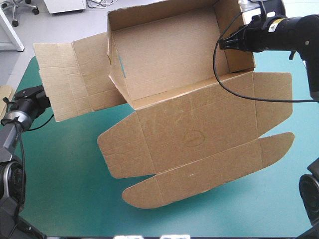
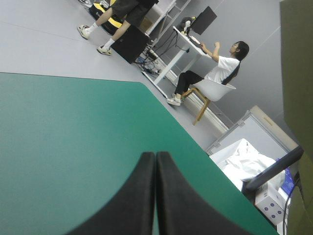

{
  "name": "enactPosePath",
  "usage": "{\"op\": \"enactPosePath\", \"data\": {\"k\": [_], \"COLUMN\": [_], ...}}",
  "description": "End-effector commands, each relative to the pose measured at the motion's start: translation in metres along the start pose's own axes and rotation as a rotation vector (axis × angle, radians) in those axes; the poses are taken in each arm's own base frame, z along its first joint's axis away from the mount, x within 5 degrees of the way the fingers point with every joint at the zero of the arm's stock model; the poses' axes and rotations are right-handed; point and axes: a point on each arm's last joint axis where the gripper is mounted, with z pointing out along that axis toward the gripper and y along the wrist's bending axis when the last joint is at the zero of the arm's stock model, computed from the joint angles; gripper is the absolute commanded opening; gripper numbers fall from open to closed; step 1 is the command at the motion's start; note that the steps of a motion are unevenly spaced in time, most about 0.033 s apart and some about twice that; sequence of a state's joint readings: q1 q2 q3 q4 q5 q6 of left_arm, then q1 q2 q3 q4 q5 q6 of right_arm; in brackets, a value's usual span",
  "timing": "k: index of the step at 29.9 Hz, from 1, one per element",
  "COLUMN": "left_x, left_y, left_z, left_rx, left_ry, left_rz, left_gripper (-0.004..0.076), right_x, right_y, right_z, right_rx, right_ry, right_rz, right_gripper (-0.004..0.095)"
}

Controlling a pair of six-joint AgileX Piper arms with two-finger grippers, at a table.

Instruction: Fold the box

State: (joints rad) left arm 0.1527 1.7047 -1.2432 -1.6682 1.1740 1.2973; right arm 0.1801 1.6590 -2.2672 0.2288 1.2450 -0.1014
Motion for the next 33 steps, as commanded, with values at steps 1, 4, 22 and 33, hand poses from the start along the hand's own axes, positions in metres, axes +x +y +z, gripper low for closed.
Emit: {"op": "enactPosePath", "data": {"k": [1, 4, 22, 33], "left_x": [-0.021, -0.023, -0.020, -0.020], "left_y": [-0.045, -0.055, -0.127, -0.125], "left_z": [-0.001, -0.002, 0.010, 0.015], "left_rx": [0.168, 0.179, 0.306, 0.257], "left_ry": [-0.070, -0.071, -0.035, -0.043], "left_rz": [0.054, 0.039, 0.107, 0.013], "left_gripper": [-0.0003, -0.0003, -0.0003, 0.0182], "right_x": [-0.005, -0.004, 0.001, 0.004], "right_y": [0.003, -0.001, -0.007, -0.009], "right_z": [-0.016, -0.006, 0.033, 0.039], "right_rx": [-0.012, 0.010, -0.018, -0.019], "right_ry": [-0.048, -0.026, 0.034, 0.062], "right_rz": [0.011, 0.009, 0.036, 0.039], "right_gripper": [-0.0019, -0.0019, -0.0019, -0.0019]}}
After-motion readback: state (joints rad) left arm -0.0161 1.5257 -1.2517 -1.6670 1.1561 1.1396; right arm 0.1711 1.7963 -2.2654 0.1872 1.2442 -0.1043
